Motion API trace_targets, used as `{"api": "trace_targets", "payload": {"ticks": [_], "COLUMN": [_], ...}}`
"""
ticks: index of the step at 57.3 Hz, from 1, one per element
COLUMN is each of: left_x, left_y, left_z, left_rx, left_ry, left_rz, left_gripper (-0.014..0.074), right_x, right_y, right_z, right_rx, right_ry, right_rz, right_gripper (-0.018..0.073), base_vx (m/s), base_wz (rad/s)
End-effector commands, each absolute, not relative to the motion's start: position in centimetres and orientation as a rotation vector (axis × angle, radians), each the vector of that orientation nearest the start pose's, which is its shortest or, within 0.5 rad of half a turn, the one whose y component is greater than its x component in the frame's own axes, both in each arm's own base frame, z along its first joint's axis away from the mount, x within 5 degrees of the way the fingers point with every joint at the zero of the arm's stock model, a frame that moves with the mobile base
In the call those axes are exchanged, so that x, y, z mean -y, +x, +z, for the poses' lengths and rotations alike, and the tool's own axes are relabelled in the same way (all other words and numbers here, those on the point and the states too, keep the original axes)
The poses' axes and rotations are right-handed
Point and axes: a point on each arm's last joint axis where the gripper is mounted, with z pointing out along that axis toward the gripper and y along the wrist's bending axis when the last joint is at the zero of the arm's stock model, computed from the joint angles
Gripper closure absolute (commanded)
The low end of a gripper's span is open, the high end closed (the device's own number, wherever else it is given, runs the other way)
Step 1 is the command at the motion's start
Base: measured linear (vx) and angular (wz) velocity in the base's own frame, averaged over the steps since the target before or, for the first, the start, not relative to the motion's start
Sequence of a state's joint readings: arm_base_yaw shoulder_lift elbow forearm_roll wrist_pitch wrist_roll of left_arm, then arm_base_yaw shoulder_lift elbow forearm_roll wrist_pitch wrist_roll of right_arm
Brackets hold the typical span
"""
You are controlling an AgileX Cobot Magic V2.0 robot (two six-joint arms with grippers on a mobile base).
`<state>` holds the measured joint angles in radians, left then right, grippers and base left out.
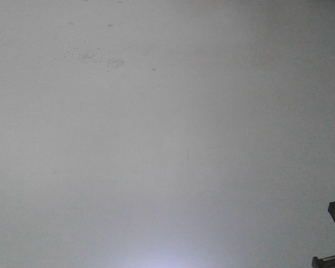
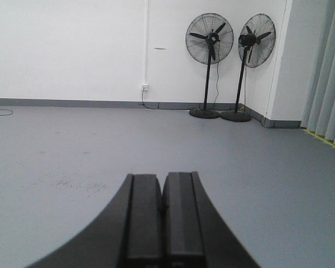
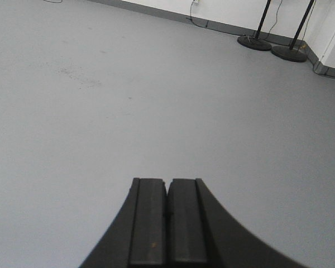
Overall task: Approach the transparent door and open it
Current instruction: 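Turn the base away from the white wall toward the door area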
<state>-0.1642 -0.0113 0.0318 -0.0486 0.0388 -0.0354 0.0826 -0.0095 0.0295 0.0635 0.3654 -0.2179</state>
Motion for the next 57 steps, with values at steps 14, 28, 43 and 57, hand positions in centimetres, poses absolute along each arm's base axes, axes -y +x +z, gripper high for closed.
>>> {"api": "trace_targets", "payload": {"ticks": [14, 28, 43, 57], "left_x": [0.91, 0.91, 0.91, 0.91], "left_y": [5.46, 5.46, 5.46, 5.46], "left_z": [20.70, 20.70, 20.70, 20.69], "left_rx": [-1.448, -1.448, -1.448, -1.449], "left_ry": [0.048, 0.048, 0.048, 0.048], "left_rz": [-0.219, -0.219, -0.219, -0.219], "left_gripper": [0.0594, 0.0594, 0.0594, 0.0594], "right_x": [-0.58, -0.58, -0.59, -0.59], "right_y": [5.36, 5.36, 5.36, 5.36], "right_z": [17.69, 17.69, 17.68, 17.68], "right_rx": [-1.767, -1.767, -1.768, -1.768], "right_ry": [-0.225, -0.225, -0.225, -0.225], "right_rz": [-0.043, -0.043, -0.043, -0.043], "right_gripper": [0.0561, 0.0561, 0.0562, 0.0562], "base_vx": [0.11, 0.20, 0.28, 0.37], "base_wz": [0.04, 0.13, 0.14, 0.31]}}
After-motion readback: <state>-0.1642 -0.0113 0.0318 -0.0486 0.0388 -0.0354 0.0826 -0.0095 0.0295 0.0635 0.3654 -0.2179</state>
